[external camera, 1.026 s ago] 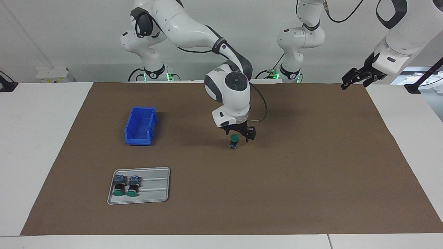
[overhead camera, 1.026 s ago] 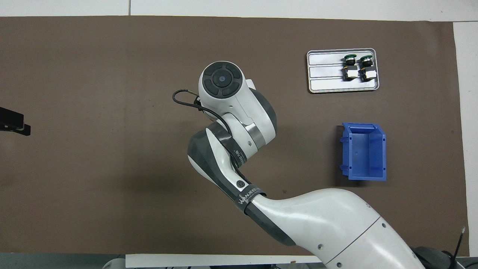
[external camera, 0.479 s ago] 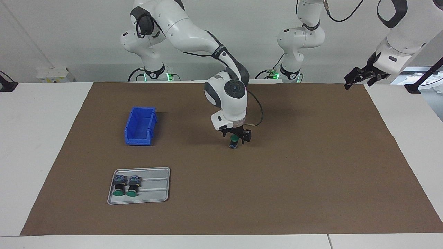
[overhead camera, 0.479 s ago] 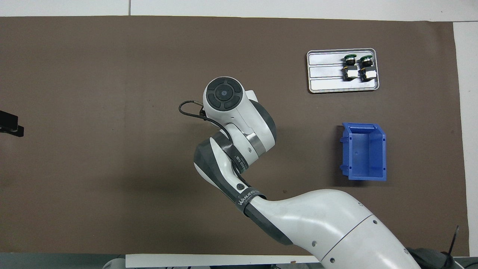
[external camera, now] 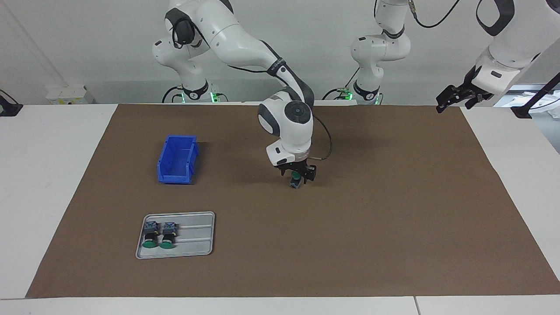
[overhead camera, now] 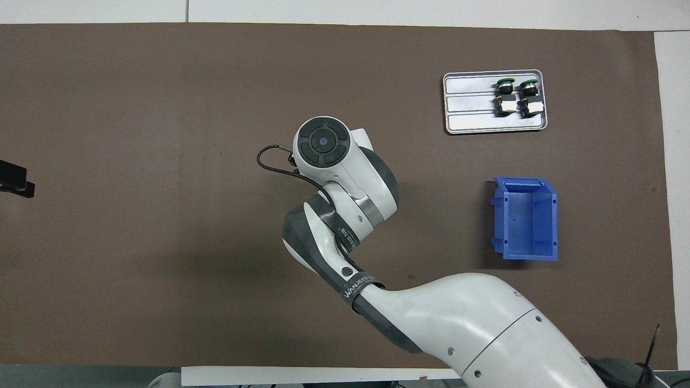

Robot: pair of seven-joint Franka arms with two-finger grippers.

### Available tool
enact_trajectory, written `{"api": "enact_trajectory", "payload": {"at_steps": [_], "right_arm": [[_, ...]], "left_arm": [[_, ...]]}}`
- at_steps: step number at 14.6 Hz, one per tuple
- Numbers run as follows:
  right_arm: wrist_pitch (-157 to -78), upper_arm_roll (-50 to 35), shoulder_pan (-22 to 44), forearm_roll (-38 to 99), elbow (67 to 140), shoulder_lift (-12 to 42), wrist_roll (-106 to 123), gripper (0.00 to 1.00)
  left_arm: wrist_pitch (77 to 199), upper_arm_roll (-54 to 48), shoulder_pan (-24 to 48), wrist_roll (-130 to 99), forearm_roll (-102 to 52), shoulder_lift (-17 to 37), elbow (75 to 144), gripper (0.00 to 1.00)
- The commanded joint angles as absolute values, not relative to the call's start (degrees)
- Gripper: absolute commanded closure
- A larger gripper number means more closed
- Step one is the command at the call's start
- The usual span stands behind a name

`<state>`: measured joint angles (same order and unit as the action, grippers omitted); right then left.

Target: Place and press button with both arms

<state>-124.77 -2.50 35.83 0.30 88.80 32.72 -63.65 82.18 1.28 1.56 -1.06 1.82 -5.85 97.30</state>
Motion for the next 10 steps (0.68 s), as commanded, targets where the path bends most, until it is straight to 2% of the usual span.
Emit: {"api": "enact_trajectory", "payload": {"at_steps": [1, 4, 6, 7, 8, 10], "right_arm": [[-127.3, -2.8, 35.9, -0.1, 91.6, 32.1, -62.8, 0.24], [-127.1, -3.6, 35.8, 0.1, 92.0, 32.0, -62.8, 0.38], [-126.0, -3.7, 35.7, 0.1, 91.8, 31.9, -62.7, 0.7], [-124.3, -3.8, 35.5, 0.1, 90.9, 31.9, -62.8, 0.91], [-121.1, -4.1, 35.2, -0.2, 88.4, 31.9, -62.5, 1.0], [-116.2, -3.9, 34.6, -0.7, 86.0, 31.3, -54.6, 1.0]], "left_arm": [[81.9, 0.6, 1.6, -1.1, 2.9, -6.2, 97.1, 0.0], [81.9, 0.6, 1.6, -1.1, 2.9, -6.2, 97.0, 0.0], [82.0, 0.6, 1.5, -1.2, 2.8, -6.2, 97.0, 0.0], [82.3, 0.6, 1.7, -1.3, 2.6, -6.1, 96.9, 0.0], [82.9, 0.6, 1.6, -1.3, 2.5, -6.1, 97.0, 0.0], [83.1, 0.6, 1.6, -1.2, 2.5, -6.1, 97.0, 0.0]]}}
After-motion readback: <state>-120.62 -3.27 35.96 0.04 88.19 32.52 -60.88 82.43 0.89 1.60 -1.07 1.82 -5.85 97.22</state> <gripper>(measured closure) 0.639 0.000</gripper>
